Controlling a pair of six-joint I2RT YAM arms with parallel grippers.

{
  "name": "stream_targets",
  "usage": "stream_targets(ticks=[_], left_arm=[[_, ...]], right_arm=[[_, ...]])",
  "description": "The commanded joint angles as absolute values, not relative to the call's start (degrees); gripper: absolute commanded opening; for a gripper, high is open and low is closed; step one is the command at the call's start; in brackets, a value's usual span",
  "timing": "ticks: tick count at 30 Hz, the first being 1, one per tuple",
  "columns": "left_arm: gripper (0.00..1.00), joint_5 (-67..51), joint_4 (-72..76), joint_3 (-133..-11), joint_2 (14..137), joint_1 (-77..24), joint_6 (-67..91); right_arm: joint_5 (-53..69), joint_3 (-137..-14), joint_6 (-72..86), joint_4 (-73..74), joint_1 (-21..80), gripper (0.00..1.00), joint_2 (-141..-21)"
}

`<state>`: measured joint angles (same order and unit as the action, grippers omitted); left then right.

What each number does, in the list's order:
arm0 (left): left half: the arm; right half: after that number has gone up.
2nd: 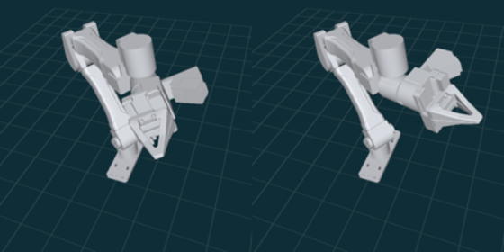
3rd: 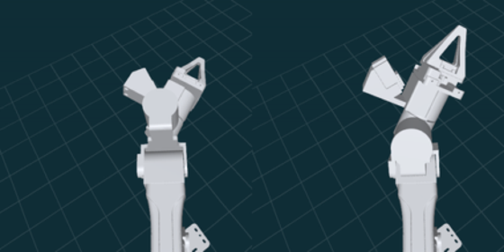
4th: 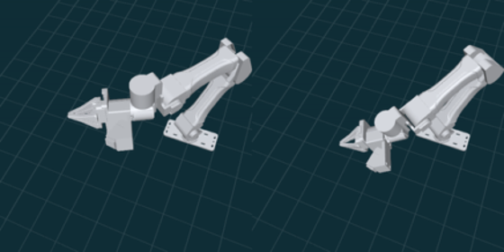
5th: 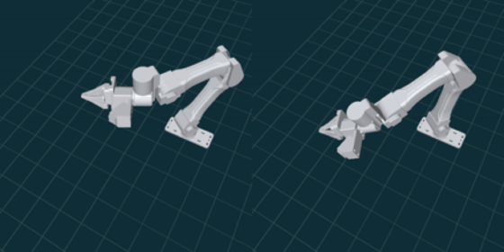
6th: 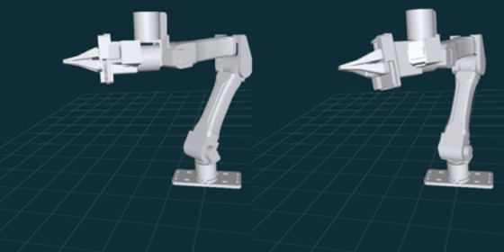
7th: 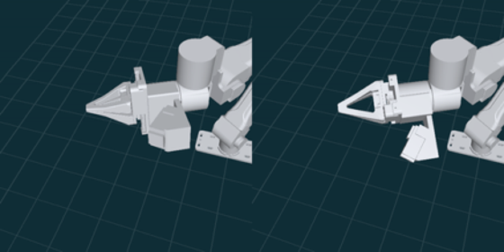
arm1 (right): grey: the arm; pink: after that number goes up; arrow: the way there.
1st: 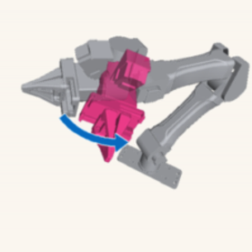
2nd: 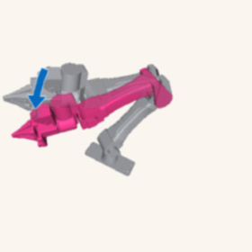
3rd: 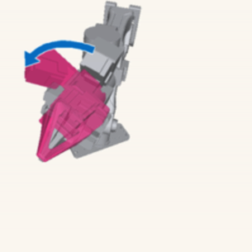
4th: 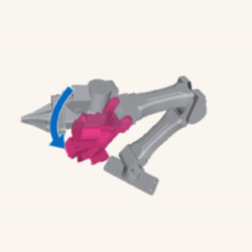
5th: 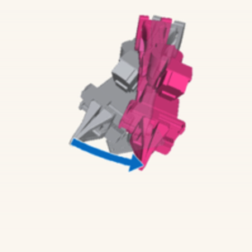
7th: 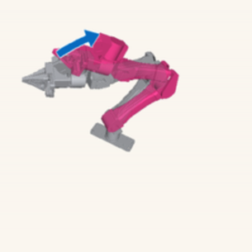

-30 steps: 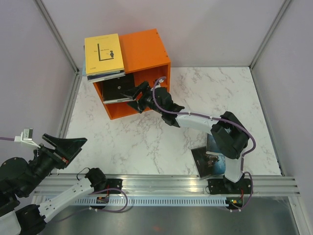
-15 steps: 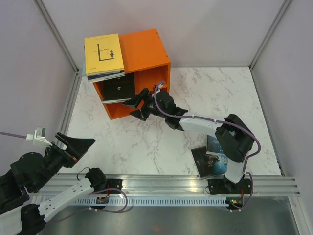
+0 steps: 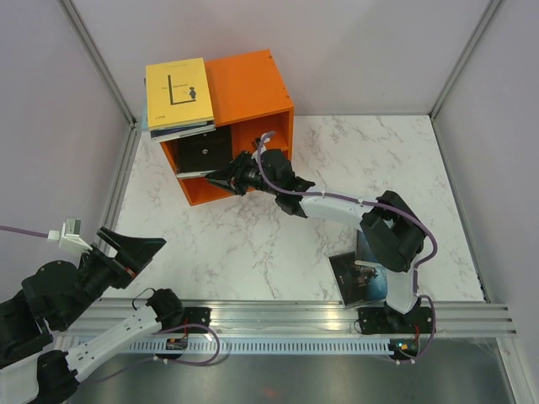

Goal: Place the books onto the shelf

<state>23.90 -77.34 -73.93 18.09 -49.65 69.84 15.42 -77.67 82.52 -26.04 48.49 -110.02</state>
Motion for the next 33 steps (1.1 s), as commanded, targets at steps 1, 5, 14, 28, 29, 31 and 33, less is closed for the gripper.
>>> stream_targets(ticks=[1, 5, 14, 28, 29, 31, 33], left_arm=[[0.98, 26.0, -75.3, -74.5, 18.5, -50.1, 72.0], [0.99, 26.3, -75.4, -74.9, 18.5, -50.1, 71.4], [1.00, 27.6, -76.9, -76.4, 18.5, -50.4, 70.8], [1.00, 28.4, -77.9, -77.4, 19.5, -51.6, 70.2], [1.00, 28.0, -77.5, -77.5, 20.5, -51.6, 69.8], [1.00, 27.4, -76.0, -77.3, 21.9, -51.7, 67.9], [1.00, 26.3, -74.8, -76.6, 24.3, -51.7, 65.9]], right_arm=[[16.3, -80.6, 82.7, -28.4, 48.3, 0.27, -112.0], [16.4, -82.1, 82.9, -28.7, 48.3, 0.15, -113.3], [15.6, -86.7, 83.4, -27.8, 48.3, 0.12, -116.9], [16.3, -85.8, 79.3, -25.5, 48.3, 0.13, -114.3], [15.9, -84.3, 78.3, -24.0, 48.4, 0.15, -112.2], [15.2, -78.4, 75.1, -21.8, 48.4, 0.30, -104.9], [14.2, -74.8, 71.8, -17.9, 48.3, 0.44, -96.1]])
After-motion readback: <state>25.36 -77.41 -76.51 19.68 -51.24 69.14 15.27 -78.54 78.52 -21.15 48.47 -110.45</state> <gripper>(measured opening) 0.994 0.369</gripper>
